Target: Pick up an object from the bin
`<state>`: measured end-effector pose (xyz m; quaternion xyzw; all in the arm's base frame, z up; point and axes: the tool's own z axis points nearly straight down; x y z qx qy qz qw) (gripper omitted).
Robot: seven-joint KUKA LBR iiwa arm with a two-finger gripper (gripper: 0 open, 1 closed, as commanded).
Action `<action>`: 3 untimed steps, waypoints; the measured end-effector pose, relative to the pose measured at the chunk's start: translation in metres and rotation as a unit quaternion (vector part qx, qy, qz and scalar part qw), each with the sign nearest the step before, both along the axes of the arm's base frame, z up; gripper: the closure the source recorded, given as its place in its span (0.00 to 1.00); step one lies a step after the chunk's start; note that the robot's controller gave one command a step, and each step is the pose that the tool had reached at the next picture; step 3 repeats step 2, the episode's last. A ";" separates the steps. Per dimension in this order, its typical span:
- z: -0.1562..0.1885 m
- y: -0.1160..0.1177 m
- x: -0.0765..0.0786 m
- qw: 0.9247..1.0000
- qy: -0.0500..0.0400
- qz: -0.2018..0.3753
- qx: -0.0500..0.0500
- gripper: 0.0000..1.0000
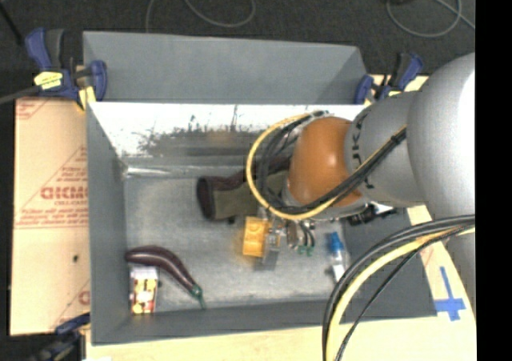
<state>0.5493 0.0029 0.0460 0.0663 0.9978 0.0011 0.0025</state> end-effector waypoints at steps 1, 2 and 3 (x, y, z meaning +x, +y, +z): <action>0.001 0.000 -0.001 1.000 -0.001 -0.005 0.000 1.00; 0.180 -0.006 -0.011 1.000 -0.006 -0.007 0.000 1.00; 0.180 -0.006 -0.011 1.000 -0.006 -0.007 0.000 1.00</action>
Offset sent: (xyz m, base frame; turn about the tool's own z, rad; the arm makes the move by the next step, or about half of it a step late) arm -0.0135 -0.0055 0.1746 0.0221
